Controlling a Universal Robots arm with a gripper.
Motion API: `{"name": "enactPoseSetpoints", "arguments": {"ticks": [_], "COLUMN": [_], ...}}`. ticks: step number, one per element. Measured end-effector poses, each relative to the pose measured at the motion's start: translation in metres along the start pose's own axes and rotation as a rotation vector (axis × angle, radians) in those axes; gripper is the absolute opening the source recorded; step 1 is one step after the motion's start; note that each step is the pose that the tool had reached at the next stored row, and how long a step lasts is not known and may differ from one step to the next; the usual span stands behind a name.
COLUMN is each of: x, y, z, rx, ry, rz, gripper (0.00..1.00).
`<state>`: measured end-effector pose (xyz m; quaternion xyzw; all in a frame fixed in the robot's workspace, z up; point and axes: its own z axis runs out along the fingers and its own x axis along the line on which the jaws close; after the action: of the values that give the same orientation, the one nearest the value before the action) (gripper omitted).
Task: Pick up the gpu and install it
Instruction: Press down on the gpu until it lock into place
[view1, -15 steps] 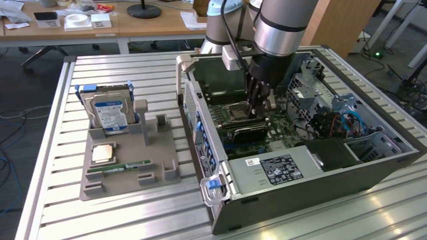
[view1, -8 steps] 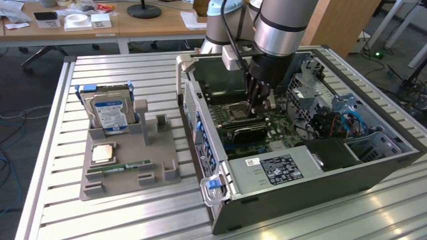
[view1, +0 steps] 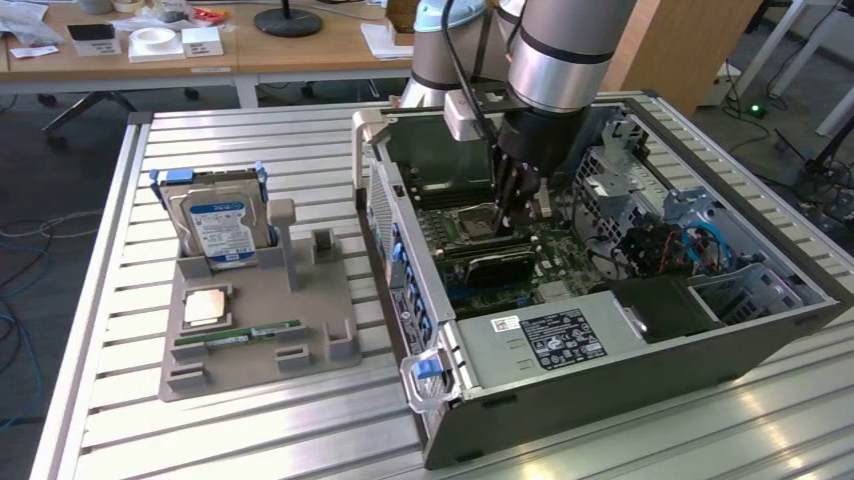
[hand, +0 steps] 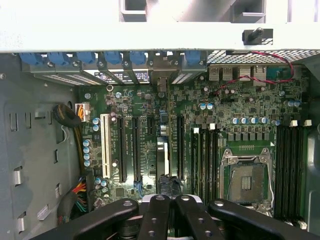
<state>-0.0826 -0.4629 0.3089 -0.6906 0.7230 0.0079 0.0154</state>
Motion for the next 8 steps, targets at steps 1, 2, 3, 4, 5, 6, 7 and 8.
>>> {"name": "enactPoseSetpoints", "arguments": {"ticks": [1, 2, 3, 4, 5, 6, 7, 8], "x": [0.0000, 0.0000, 0.0000, 0.0000, 0.0000, 0.0001, 0.0001, 0.0002], "y": [0.0000, 0.0000, 0.0000, 0.0000, 0.0000, 0.0000, 0.0000, 0.0000], "z": [0.0000, 0.0000, 0.0000, 0.0003, 0.0010, 0.0018, 0.0029, 0.0043], "rx": [0.0000, 0.0000, 0.0000, -0.0001, 0.0000, -0.0001, -0.0001, -0.0001], "ry": [0.0000, 0.0000, -0.0001, -0.0002, -0.0004, -0.0002, -0.0003, -0.0003], "rz": [0.000, 0.000, 0.000, 0.000, 0.000, 0.000, 0.000, 0.000], "gripper": [0.11, 0.11, 0.11, 0.11, 0.11, 0.11, 0.11, 0.11]}}
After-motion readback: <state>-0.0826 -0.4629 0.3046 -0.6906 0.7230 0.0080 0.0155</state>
